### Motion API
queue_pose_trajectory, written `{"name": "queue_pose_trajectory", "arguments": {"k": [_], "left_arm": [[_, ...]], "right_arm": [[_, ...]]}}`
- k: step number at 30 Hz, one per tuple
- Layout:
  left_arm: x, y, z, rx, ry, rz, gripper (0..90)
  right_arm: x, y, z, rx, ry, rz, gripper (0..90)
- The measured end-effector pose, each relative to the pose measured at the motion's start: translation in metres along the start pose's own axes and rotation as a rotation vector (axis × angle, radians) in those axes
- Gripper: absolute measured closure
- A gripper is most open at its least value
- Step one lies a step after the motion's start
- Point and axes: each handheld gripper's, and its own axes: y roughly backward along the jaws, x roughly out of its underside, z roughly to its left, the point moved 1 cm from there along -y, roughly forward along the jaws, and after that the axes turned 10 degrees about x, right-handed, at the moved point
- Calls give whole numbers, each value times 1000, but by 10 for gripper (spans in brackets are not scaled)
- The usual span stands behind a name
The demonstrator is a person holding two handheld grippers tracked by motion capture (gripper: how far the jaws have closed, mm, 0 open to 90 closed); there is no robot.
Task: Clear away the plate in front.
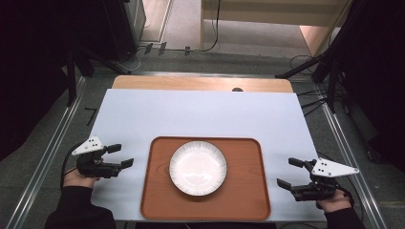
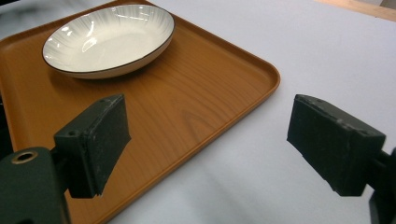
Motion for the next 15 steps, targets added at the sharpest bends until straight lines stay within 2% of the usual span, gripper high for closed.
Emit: {"name": "queue_pose_trajectory", "arguments": {"k": [3, 7, 12, 15], "left_arm": [[0, -6, 4, 2, 17, -1, 204], [0, -11, 6, -13, 7, 4, 211], [0, -9, 7, -18, 6, -12, 211], [0, -9, 7, -20, 3, -4, 211]], "right_arm": [[0, 0, 0, 0, 2, 1, 136], [0, 0, 0, 0, 5, 0, 136], [0, 0, 0, -1, 1, 3, 136], [0, 0, 0, -2, 4, 2, 136]]}}
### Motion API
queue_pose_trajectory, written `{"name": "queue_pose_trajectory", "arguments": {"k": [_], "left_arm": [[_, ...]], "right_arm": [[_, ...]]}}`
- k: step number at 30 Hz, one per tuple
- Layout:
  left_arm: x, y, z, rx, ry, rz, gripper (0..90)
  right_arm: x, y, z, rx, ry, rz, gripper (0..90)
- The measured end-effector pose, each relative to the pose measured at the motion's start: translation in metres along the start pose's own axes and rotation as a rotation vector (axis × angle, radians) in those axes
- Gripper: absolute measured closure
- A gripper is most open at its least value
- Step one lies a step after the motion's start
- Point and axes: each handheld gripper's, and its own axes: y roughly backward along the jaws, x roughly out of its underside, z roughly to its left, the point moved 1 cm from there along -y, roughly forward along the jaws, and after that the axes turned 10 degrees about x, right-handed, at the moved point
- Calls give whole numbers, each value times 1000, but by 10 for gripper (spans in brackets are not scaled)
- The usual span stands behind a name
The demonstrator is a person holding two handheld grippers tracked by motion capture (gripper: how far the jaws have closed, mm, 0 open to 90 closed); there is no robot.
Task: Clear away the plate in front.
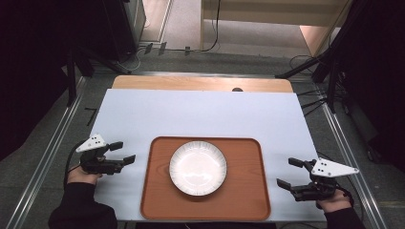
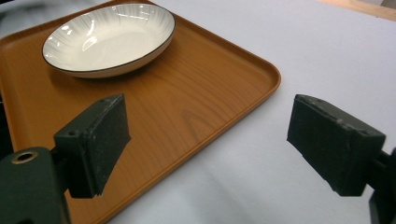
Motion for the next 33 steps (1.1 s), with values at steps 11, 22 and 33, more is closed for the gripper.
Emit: {"name": "queue_pose_trajectory", "arguments": {"k": [11, 22, 33], "left_arm": [[0, 1, 0, 1, -1, -3, 212], [1, 1, 0, 2, 0, 2, 212], [2, 0, 1, -1, 4, 12, 206]], "right_arm": [[0, 1, 0, 3, 0, 1, 136], [0, 1, 0, 2, 0, 2, 136], [0, 1, 0, 3, 1, 3, 136]]}}
